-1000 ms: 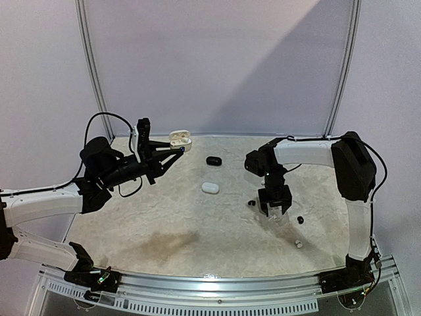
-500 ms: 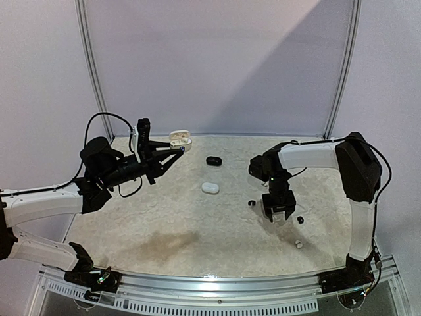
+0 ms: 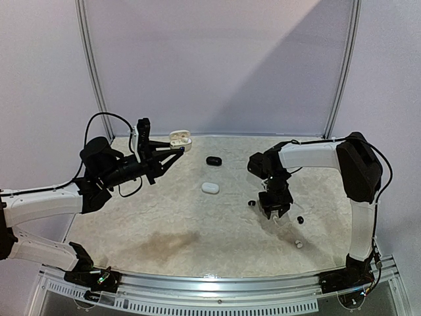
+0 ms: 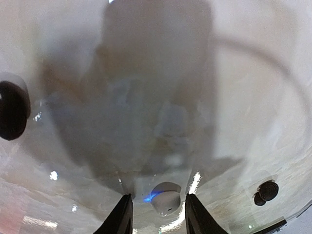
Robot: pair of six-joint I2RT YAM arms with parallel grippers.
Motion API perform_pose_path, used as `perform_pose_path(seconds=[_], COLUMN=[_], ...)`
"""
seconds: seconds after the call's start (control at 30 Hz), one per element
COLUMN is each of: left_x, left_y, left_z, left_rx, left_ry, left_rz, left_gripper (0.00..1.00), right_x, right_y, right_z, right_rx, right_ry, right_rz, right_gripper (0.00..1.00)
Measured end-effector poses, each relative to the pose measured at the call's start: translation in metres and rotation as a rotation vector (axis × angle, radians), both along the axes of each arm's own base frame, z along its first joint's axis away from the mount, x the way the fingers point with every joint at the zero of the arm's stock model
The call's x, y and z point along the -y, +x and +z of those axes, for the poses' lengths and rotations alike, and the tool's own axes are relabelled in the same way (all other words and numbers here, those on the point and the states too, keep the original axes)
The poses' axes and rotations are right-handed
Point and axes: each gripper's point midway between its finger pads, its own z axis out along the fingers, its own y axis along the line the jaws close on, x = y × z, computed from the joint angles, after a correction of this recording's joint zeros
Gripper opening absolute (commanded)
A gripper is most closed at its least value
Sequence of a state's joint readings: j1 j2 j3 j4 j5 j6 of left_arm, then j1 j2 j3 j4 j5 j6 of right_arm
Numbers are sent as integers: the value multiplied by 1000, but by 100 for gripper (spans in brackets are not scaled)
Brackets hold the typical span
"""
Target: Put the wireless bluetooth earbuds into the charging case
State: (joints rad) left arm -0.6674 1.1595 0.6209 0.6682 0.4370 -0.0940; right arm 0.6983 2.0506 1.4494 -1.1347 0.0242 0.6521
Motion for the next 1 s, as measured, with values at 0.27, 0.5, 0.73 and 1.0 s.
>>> perform_pose_path(seconds=[0.27, 0.5, 0.73, 1.0], left_x=[0, 0, 0, 0], left_y=[0, 0, 0, 0], left_z=[0, 0, 0, 0], left_rx=[4, 4, 4, 5], left_ry=[2, 2, 2, 2], left_rz=[0, 0, 0, 1], left_gripper=[0, 0, 0, 0], right_x=[-2, 0, -1, -2], right_y=[4, 3, 1, 3], right_z=[-1, -4, -4, -3], right_rx=[15, 10, 17, 22], right_ry=[11, 10, 29, 36], right_rz=[-3, -7, -12, -15], right_gripper=[28, 25, 14, 0])
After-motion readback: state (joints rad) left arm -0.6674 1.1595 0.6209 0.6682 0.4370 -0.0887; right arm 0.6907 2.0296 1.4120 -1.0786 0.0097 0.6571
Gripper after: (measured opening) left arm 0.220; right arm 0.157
